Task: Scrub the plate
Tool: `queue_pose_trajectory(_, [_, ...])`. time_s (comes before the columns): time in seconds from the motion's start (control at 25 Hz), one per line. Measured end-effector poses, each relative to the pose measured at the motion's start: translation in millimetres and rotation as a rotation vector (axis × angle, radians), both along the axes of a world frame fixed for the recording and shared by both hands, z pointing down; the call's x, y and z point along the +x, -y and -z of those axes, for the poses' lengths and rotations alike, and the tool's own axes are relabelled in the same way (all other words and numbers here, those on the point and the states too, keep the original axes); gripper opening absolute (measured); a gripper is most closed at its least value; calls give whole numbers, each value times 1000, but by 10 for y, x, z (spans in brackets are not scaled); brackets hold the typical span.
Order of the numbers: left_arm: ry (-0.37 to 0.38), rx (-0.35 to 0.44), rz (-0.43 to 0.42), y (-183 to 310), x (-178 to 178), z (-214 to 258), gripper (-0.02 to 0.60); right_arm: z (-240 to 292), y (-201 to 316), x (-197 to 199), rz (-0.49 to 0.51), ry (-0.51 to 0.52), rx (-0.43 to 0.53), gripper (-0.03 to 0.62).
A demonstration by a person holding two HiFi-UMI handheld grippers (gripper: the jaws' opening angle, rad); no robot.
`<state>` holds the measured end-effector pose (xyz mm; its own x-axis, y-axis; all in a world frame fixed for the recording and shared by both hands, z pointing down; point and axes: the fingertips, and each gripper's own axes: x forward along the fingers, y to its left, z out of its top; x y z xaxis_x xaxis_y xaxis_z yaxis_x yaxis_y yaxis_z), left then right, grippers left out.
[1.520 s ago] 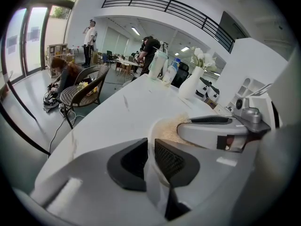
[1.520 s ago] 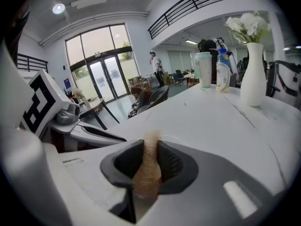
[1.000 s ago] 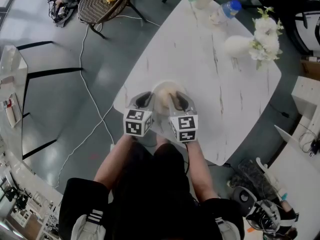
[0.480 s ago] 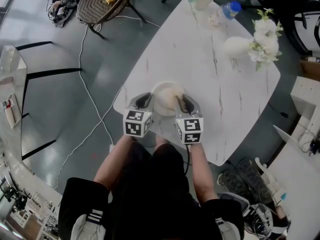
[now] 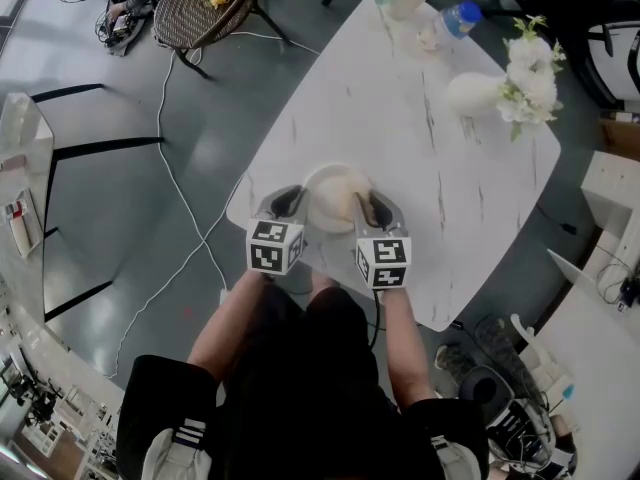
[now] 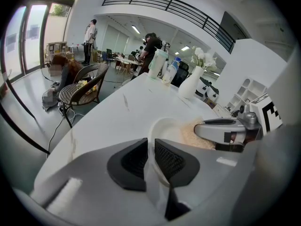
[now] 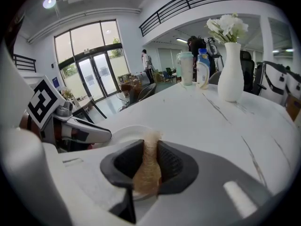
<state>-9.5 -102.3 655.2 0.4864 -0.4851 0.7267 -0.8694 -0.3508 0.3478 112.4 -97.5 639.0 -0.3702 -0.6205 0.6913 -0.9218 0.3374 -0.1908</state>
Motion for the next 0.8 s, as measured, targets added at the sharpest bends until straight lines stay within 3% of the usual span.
queue_pose_trajectory(0.48, [9, 13, 3, 3, -6, 10, 54, 271, 6, -214, 22, 56, 35, 91])
queue_pose_trajectory(0.8, [-1, 4, 2, -1, -3, 5, 54, 214, -172, -543, 62, 119, -10, 91])
